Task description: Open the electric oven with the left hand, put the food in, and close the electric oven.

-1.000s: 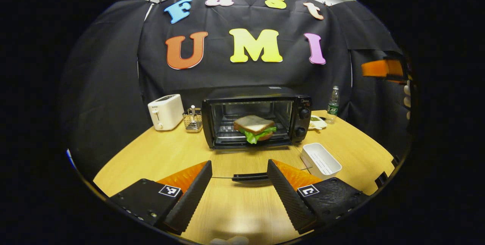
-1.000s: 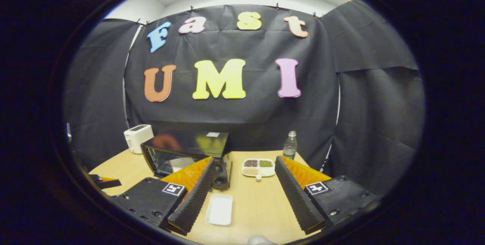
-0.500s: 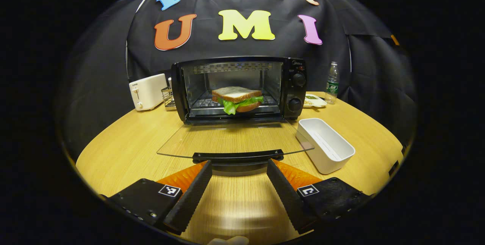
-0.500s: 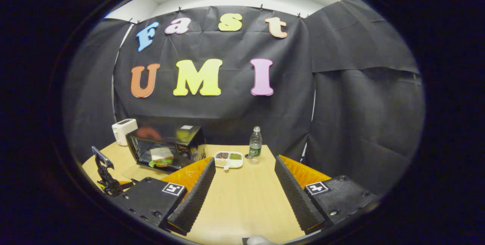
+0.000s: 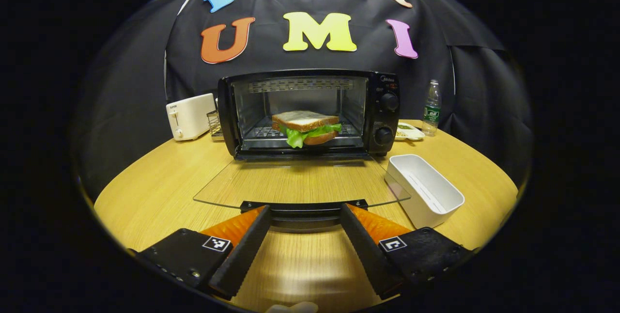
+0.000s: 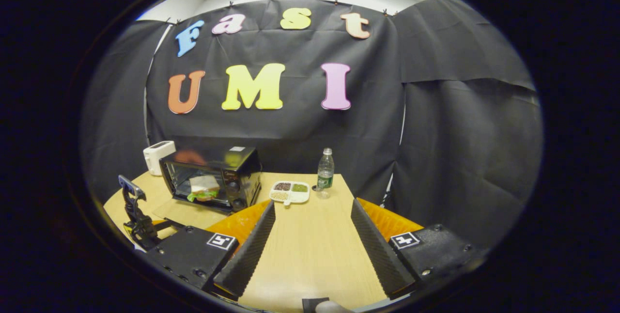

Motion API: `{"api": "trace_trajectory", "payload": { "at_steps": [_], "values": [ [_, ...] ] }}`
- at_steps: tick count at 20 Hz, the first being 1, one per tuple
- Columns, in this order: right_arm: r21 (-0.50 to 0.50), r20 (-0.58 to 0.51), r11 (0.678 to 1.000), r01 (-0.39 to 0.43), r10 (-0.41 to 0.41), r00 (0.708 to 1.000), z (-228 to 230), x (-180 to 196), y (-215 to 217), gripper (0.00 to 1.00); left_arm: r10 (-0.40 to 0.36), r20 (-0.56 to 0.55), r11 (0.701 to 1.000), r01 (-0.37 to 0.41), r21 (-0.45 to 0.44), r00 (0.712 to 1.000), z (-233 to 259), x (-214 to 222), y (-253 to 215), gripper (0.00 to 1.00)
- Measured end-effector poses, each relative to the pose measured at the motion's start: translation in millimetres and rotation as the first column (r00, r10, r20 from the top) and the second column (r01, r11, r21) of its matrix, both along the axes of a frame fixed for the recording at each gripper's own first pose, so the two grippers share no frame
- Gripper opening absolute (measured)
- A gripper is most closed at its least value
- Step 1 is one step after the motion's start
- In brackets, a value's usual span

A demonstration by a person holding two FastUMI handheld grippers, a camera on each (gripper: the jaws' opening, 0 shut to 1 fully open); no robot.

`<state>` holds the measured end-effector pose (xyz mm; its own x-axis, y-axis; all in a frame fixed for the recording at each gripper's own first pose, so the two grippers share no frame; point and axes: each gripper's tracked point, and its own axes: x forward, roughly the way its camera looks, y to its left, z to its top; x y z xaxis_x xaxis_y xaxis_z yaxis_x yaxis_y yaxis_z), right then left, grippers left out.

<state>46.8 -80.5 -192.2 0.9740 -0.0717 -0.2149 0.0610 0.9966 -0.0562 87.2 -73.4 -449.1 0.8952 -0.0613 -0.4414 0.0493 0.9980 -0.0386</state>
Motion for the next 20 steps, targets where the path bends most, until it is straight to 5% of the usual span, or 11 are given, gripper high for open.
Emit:
{"api": "trace_trajectory", "payload": {
  "at_steps": [20],
  "values": [
    [-0.001, -0.034, 1.000, -0.018, 0.018, 0.999, 6, 15, -8, 0.97, -0.011, -0.052, 1.000, 0.012, 0.017, 0.999, 12, 1, -1, 0.94]
  ]
}}
